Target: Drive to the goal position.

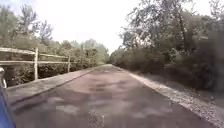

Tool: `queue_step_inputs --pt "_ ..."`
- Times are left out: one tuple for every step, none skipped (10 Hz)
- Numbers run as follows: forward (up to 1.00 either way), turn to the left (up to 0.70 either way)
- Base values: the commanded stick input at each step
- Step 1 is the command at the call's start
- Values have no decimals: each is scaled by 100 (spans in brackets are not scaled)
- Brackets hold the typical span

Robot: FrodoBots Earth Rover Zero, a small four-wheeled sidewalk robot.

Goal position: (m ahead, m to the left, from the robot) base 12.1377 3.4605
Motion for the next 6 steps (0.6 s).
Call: queue_step_inputs --pt "70 0" --pt "70 0" --pt "70 0" --pt "70 0" --pt "70 0" --pt "70 0"
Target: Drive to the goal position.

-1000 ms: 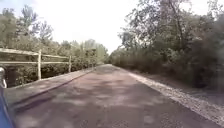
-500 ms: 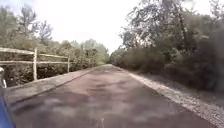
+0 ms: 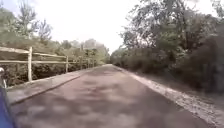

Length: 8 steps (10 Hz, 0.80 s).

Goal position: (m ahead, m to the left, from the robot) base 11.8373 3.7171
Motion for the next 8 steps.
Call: queue_step_inputs --pt "70 0" --pt "70 0" --pt "70 0" --pt "70 0" --pt "70 0" --pt "70 0" --pt "70 0" --pt "70 0"
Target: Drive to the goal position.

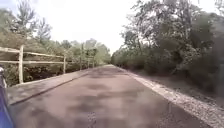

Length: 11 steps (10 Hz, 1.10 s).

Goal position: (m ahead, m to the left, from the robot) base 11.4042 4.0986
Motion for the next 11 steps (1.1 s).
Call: queue_step_inputs --pt "70 0" --pt "70 0" --pt "70 0" --pt "70 0" --pt "70 2" --pt "70 28" --pt "70 21" --pt "70 8" --pt "70 0" --pt "70 0" --pt "70 0"
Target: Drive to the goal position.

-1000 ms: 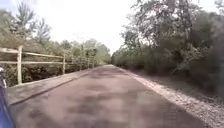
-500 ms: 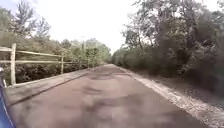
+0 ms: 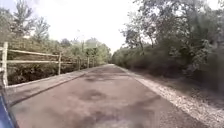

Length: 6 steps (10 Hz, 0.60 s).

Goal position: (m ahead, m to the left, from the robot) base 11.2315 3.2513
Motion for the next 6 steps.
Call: queue_step_inputs --pt "70 0" --pt "70 0" --pt "70 0" --pt "70 0" --pt "70 0" --pt "70 0"
